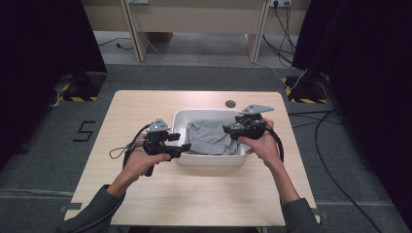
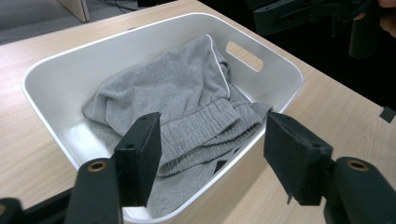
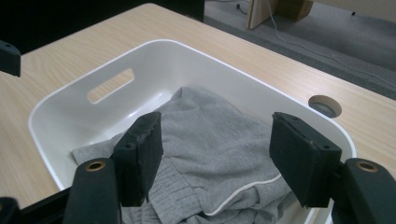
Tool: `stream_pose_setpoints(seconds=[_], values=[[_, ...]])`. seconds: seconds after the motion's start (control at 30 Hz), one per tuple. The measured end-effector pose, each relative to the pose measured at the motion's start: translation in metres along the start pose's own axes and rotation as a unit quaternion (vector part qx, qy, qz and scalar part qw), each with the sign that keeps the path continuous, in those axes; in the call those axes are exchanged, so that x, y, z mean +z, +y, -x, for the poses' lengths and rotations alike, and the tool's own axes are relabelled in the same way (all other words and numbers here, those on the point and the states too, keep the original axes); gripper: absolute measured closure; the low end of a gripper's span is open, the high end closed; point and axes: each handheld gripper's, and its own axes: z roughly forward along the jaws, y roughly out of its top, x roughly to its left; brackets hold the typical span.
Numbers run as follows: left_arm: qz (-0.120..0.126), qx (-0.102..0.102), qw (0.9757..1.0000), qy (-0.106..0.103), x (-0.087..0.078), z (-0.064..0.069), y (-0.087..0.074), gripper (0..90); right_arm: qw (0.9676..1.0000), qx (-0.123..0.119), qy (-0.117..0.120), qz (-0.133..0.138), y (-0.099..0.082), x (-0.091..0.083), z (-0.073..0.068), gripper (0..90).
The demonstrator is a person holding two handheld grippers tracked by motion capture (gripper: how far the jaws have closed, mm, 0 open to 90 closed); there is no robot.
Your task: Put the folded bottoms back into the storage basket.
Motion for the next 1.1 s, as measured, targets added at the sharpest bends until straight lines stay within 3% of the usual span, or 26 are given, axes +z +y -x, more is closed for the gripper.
stream_pose_setpoints(seconds=[0.17,0.33,0.73,1.1], values=[[0.003,-0.003,1.0000,-0.001,-0.007,-0.001,-0.004,33.1,0.9999,0.004,0.001,0.010,-0.002,-0.012,-0.004,34.9],[0.007,-0.003,1.0000,0.002,-0.014,-0.002,-0.011,32.9,0.9999,-0.007,-0.004,0.012,-0.007,-0.020,-0.008,35.3],[0.019,0.009,0.9998,0.005,-0.024,0.002,-0.023,32.4,0.9997,-0.011,-0.008,0.020,-0.026,-0.035,-0.013,34.8],[0.031,0.012,0.9994,0.009,-0.039,0.008,-0.039,32.0,0.9994,0.005,-0.005,0.033,-0.046,-0.051,-0.018,33.6]])
